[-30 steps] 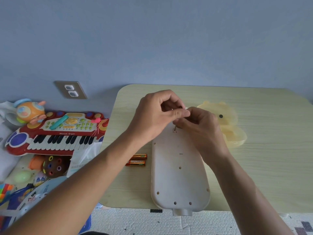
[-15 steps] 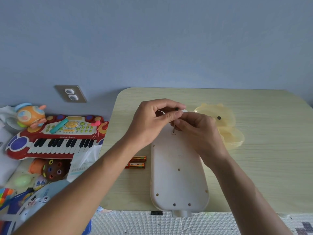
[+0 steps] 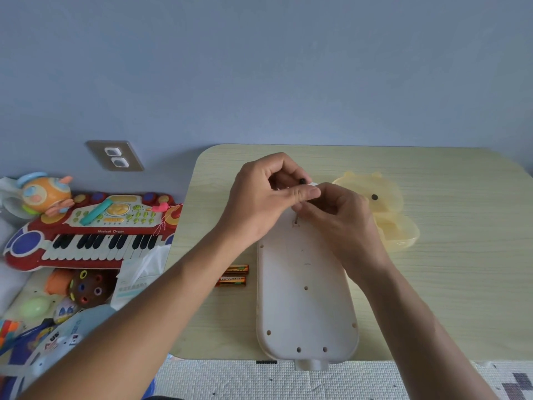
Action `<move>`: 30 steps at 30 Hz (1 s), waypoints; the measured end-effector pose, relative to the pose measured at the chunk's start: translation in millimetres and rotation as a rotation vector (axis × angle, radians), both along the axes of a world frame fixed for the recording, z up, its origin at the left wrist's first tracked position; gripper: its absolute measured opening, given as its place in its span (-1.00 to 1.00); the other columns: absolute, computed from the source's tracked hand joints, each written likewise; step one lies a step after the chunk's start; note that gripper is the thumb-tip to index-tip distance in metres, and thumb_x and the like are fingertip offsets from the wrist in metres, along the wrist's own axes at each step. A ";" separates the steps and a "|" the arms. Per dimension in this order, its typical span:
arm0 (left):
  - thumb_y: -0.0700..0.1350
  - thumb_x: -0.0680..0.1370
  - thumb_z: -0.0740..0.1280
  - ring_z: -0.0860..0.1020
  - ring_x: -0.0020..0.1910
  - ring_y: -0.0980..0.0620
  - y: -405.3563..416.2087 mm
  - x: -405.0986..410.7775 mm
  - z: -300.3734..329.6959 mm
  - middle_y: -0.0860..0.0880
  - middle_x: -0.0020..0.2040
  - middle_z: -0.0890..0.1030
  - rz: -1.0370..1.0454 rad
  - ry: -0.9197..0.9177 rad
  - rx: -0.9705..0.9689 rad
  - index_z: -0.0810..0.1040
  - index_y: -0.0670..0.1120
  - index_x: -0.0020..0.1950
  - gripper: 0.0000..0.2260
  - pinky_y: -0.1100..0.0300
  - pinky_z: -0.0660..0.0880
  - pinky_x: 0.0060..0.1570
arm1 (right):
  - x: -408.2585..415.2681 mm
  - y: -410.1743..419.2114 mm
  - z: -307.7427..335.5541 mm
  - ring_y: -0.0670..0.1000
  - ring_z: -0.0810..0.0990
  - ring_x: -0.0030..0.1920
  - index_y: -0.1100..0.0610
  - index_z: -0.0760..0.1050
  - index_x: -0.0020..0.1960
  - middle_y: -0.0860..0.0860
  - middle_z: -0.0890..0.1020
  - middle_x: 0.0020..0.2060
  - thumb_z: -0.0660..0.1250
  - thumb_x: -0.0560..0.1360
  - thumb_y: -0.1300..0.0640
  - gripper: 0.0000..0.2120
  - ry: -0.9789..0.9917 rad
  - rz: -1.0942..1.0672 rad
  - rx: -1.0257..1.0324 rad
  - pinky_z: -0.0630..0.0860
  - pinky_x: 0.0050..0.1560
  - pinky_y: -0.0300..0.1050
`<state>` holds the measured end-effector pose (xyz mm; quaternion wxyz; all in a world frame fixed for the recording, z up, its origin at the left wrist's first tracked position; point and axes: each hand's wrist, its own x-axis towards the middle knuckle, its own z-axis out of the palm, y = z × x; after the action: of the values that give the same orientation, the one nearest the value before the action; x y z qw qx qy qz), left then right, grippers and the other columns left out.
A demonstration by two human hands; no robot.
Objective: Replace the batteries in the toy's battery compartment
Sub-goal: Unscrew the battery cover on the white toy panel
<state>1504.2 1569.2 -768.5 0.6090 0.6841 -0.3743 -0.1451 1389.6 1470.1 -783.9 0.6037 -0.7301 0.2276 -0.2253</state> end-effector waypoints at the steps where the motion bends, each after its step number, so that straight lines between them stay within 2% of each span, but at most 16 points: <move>1: -0.11 0.37 0.61 0.63 -0.28 0.05 0.7 -1.8 0.5 0.07 -0.31 0.65 0.007 -0.030 0.026 0.66 -0.07 -0.14 -0.83 0.12 0.50 -0.23 | 0.4 -0.1 -0.6 -0.16 0.57 -0.31 0.18 0.66 -0.13 0.00 0.68 -0.33 0.44 0.52 0.20 -0.93 0.009 -0.025 -0.017 0.46 -0.30 -0.35; 3: 0.02 0.39 0.58 0.60 -0.12 0.08 6.5 -4.5 -1.6 0.09 -0.15 0.64 0.040 -0.136 0.110 0.64 0.00 -0.03 -0.76 0.24 0.47 -0.13 | 1.4 -0.3 -1.4 -0.11 0.56 -0.29 0.17 0.65 -0.15 0.11 0.68 -0.30 0.39 0.55 0.20 -0.87 0.026 -0.054 -0.034 0.47 -0.28 -0.26; 5: 0.11 0.42 0.52 0.53 0.03 0.10 17.7 -9.1 -7.3 0.11 -0.02 0.58 0.086 -0.243 0.214 0.59 0.05 0.05 -0.71 0.30 0.42 0.00 | 1.8 -0.4 -0.8 -0.05 0.60 -0.23 0.20 0.65 -0.11 0.18 0.70 -0.21 0.37 0.56 0.23 -0.88 0.012 -0.056 0.012 0.54 -0.17 -0.14; 8: 0.16 0.42 0.43 0.44 0.16 0.09 32.4 -21.6 -17.7 0.15 0.07 0.51 0.117 -0.383 0.387 0.53 0.08 0.09 -0.69 0.11 0.39 0.18 | 0.8 -1.8 0.7 0.01 0.65 -0.20 0.26 0.63 -0.05 0.20 0.70 -0.20 0.35 0.58 0.25 -0.89 -0.035 -0.058 0.089 0.62 -0.05 -0.08; 12: 0.22 0.39 0.35 0.35 0.25 0.07 36.3 -33.6 -26.2 0.16 0.11 0.43 0.098 -0.482 0.546 0.51 0.11 0.10 -0.65 0.08 0.33 0.22 | -3.1 -5.0 1.9 -0.05 0.61 -0.33 0.20 0.65 -0.09 0.07 0.68 -0.35 0.41 0.55 0.21 -0.92 -0.003 -0.101 0.071 0.61 -0.16 -0.12; 14: 0.23 0.38 0.34 0.33 0.24 0.06 35.6 -36.1 -27.2 0.15 0.11 0.42 0.101 -0.492 0.548 0.52 0.10 0.09 -0.64 0.05 0.36 0.22 | -5.9 -5.8 1.1 -0.07 0.58 -0.37 0.16 0.66 -0.12 0.05 0.68 -0.37 0.43 0.54 0.19 -0.92 0.027 -0.111 0.053 0.57 -0.24 -0.18; 17: 0.21 0.39 0.36 0.34 0.21 0.03 34.9 -38.7 -26.8 0.13 0.10 0.41 0.104 -0.522 0.528 0.52 0.07 0.09 -0.64 0.03 0.45 0.19 | -10.3 -6.9 -1.4 -0.06 0.58 -0.37 0.16 0.67 -0.12 0.08 0.69 -0.35 0.43 0.54 0.18 -0.91 0.049 -0.128 0.066 0.55 -0.25 -0.19; 20: 0.15 0.42 0.39 0.34 0.19 0.00 35.1 -42.6 -25.7 0.09 0.10 0.41 0.093 -0.579 0.526 0.52 0.02 0.10 -0.66 0.13 0.46 0.15 | -11.4 -6.8 -3.7 -0.07 0.60 -0.35 0.13 0.68 -0.13 0.04 0.70 -0.34 0.43 0.54 0.16 -0.90 0.071 -0.143 0.072 0.58 -0.19 -0.11; 22: 0.14 0.44 0.38 0.34 0.18 0.01 33.2 -46.1 -22.8 0.07 0.09 0.41 0.094 -0.617 0.555 0.51 -0.01 0.10 -0.67 0.21 0.48 0.06 | -10.1 -5.8 -5.4 -0.08 0.60 -0.35 0.10 0.68 -0.14 0.03 0.71 -0.33 0.43 0.53 0.11 -0.89 0.099 -0.148 0.034 0.60 -0.13 0.00; 25: 0.13 0.44 0.34 0.35 0.15 0.01 25.5 -49.1 -18.1 0.04 0.05 0.40 0.108 -0.665 0.629 0.49 -0.05 0.07 -0.67 0.20 0.51 -0.06 | -8.2 -3.7 -5.8 -0.06 0.61 -0.34 0.07 0.68 -0.15 0.03 0.72 -0.33 0.43 0.52 0.10 -0.90 0.117 -0.145 0.020 0.62 -0.07 0.08; 30: 0.05 0.45 0.28 0.29 -0.03 -0.05 9.5 -49.8 -9.2 -0.02 -0.09 0.37 0.110 -0.701 0.706 0.41 -0.11 -0.07 -0.76 0.19 0.40 -0.04 | -6.6 -1.7 -3.6 -0.06 0.62 -0.36 0.12 0.67 -0.14 0.00 0.70 -0.37 0.43 0.52 0.15 -0.91 0.139 -0.151 0.009 0.63 -0.13 0.07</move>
<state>1454.3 1578.7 -777.8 0.1846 0.8748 -0.4478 0.0078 1383.0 1468.4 -787.5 0.5711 -0.7220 0.3241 -0.2179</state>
